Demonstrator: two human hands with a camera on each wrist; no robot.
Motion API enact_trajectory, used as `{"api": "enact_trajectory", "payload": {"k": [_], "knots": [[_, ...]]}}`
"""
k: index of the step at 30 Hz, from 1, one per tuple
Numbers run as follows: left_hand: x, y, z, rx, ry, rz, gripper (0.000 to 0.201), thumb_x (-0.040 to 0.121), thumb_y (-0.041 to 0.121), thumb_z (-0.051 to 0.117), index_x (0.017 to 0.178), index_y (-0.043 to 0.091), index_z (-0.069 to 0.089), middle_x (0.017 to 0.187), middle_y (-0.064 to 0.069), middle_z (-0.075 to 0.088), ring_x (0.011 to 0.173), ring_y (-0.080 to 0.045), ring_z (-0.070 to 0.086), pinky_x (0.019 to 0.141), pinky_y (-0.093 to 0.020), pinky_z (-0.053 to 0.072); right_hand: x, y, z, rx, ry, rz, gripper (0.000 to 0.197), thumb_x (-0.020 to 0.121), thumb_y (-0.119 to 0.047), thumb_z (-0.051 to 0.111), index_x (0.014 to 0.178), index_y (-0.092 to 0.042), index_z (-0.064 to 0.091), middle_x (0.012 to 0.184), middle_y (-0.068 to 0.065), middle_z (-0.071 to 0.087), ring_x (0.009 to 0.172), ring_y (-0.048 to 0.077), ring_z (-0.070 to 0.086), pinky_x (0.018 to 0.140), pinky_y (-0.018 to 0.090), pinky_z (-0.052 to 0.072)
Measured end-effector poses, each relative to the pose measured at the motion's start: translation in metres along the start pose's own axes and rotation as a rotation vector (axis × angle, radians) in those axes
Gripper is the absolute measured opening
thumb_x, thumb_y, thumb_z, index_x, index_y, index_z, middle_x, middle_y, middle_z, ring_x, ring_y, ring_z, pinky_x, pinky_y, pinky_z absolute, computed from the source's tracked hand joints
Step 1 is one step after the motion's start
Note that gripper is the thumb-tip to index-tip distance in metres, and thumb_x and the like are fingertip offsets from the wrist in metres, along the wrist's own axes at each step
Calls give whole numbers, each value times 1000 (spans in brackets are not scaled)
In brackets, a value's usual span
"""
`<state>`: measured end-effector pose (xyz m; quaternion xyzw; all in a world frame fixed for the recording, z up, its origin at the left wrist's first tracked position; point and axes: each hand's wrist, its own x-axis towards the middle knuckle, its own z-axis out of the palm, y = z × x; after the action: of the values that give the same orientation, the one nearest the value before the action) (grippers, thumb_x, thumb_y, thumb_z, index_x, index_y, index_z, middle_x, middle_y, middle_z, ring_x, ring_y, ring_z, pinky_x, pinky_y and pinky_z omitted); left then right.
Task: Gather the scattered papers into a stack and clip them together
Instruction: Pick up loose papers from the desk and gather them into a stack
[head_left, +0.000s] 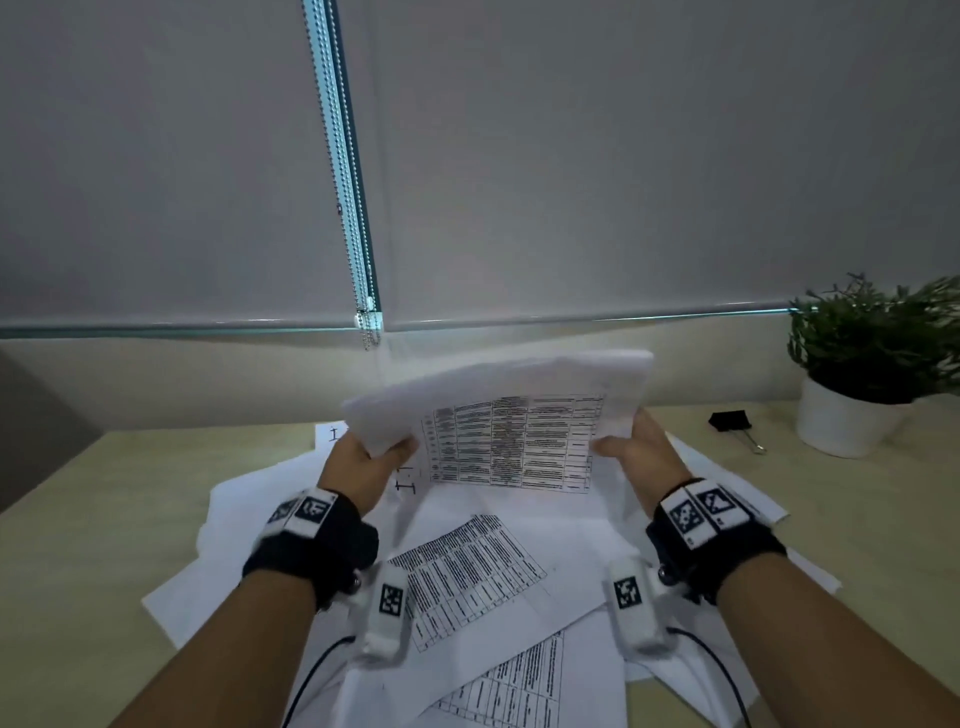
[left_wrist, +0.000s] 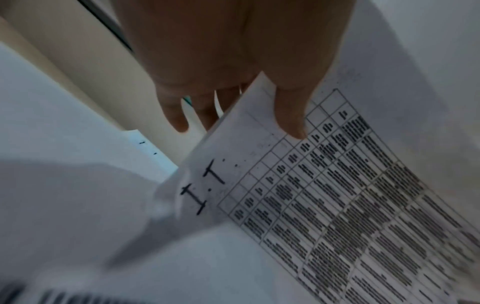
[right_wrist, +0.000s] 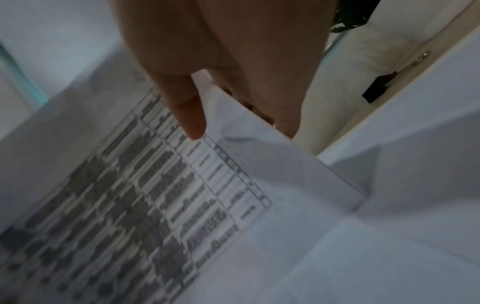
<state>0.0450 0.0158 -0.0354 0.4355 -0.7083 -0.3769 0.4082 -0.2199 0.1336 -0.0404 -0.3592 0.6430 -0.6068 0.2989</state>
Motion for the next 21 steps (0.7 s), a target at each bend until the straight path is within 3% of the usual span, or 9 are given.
{"api": "enact_trajectory", "payload": {"k": [2, 4, 7, 10, 12, 14, 17, 19, 21], "knots": [[-4, -1, 4, 26, 4, -8, 32, 89, 18, 61, 116, 1, 61, 102, -7, 61, 95, -23, 58, 81, -30, 39, -2, 1, 2, 5, -20, 47, 55, 78, 7, 60, 125, -16, 43, 118, 8, 62, 110, 29, 58, 95, 42, 45], [1, 5, 0, -9, 67, 4, 26, 89, 15, 61, 112, 1, 62, 99, -6, 61, 102, -29, 60, 81, -31, 39, -3, -15, 4, -33, 130, -47, 72, 76, 7, 63, 135, -16, 28, 125, 11, 53, 118, 30, 52, 101, 42, 41], [13, 30, -7, 54, 141, 109, 26, 86, 17, 64, 107, 2, 64, 97, -10, 65, 99, -31, 62, 78, -31, 41, -15, -59, 11, -443, 386, -543, 93, 68, -8, 70, 144, -18, 17, 142, 13, 31, 134, 29, 30, 112, 43, 25], [19, 72, -8, 221, 97, 297, 21, 85, 15, 65, 104, 6, 65, 91, -8, 64, 85, -24, 59, 71, -25, 37, -17, -105, 26, -1033, 190, -833, 77, 66, -23, 65, 137, -21, 35, 136, 9, 46, 128, 29, 39, 107, 44, 29], [24, 95, -13, 301, 95, 429, 23, 83, 18, 67, 103, 9, 64, 93, -5, 65, 86, -22, 59, 69, -26, 39, -10, -128, 31, -1042, 39, -733, 32, 75, -20, 62, 107, -24, 57, 102, 9, 66, 101, 30, 59, 82, 35, 44], [36, 101, -25, 328, 272, 459, 48, 73, 31, 74, 114, 15, 57, 111, -9, 62, 103, -26, 57, 85, -34, 45, -2, -143, 24, -855, 62, -625, 8, 76, -18, 66, 80, -20, 59, 75, 3, 63, 79, 25, 61, 61, 27, 39], [45, 89, -45, 109, 414, 200, 99, 60, 44, 83, 139, 21, 26, 137, -12, 39, 125, -25, 41, 106, -42, 34, 4, -152, 13, -456, 165, -499, 23, 74, -12, 72, 97, -13, 68, 86, 1, 64, 82, 16, 60, 67, 21, 41], [40, 82, -44, -204, 200, 14, 98, 63, 47, 78, 140, 20, 24, 133, -9, 46, 115, -23, 49, 98, -44, 42, 5, -146, 20, -213, 111, -391, 23, 76, -10, 73, 98, -12, 67, 90, 0, 66, 82, 16, 62, 71, 21, 47], [36, 74, -40, -326, 22, -4, 83, 62, 50, 72, 131, 14, 42, 109, 3, 62, 96, -15, 59, 83, -35, 47, 8, -132, 41, -101, 24, -291, 18, 73, -8, 75, 87, -16, 65, 89, 0, 69, 83, 17, 65, 78, 28, 52]]}}
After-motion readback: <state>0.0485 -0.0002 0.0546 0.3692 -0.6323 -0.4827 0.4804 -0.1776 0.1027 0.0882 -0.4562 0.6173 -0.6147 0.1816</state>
